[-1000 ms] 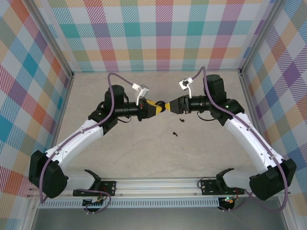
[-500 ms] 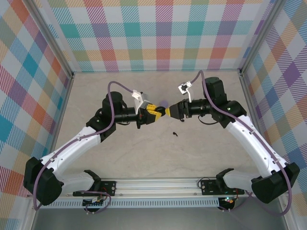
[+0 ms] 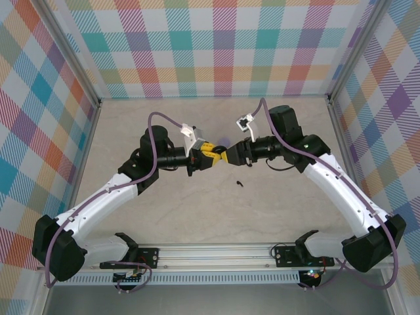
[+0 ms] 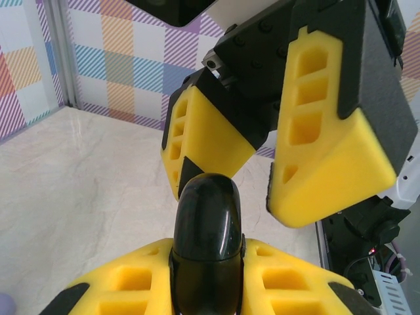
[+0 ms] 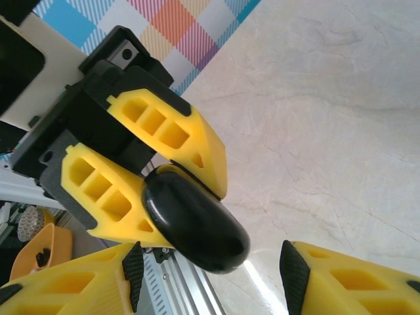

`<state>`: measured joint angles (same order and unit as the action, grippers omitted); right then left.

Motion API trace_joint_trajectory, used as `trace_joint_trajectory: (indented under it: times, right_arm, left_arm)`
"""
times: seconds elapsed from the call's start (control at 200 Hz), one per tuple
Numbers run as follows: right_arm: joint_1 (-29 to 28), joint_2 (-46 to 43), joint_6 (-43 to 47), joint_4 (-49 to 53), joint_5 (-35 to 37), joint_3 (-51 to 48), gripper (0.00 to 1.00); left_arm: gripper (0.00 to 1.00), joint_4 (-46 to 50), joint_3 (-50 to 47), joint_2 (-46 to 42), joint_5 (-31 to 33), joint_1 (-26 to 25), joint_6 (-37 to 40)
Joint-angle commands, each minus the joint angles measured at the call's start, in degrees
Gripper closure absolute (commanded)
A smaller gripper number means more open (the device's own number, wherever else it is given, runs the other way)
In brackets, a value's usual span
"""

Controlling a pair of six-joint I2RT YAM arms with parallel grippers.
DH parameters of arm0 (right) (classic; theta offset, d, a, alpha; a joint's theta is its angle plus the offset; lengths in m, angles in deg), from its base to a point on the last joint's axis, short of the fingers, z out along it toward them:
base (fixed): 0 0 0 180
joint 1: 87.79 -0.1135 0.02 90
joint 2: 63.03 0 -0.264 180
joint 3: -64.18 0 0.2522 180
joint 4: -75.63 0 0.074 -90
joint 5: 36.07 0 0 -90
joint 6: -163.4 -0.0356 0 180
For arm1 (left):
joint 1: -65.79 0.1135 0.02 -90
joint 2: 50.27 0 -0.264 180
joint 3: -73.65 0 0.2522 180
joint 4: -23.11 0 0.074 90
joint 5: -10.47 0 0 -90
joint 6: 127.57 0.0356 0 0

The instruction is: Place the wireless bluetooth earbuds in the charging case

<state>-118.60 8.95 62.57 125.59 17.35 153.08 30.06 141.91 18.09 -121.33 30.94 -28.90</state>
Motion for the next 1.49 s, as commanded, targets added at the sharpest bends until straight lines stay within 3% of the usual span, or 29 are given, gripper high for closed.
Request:
trace_joint_trajectory:
  times: [0.0,0.285,1.135,1.49]
  right_arm:
    - [-0.3,0.0,1.5,1.1,2.9,1.8,0.41]
    - [-0.3,-0.7,-1.2,-0.4,10.9,1.2,0.41]
    - [-0.3,-2.4,-3.2,-1.6,14.9,1.3,0.39]
    - [1.7,-4.2,-8.6,3.0,35.2,-2.3,0.38]
  left_arm:
    - [0.94,-2.7,0.1,-1.3,-1.6,-1.0,1.5]
    - [0.93,-1.2,0.2,-1.3,-2.6,-1.6,2.6]
    - [0.93,1.3,0.7,-1.2,-1.3,-2.4,4.0]
    - [0.92,0.3,-0.9,-2.3,0.8,-2.4,1.6]
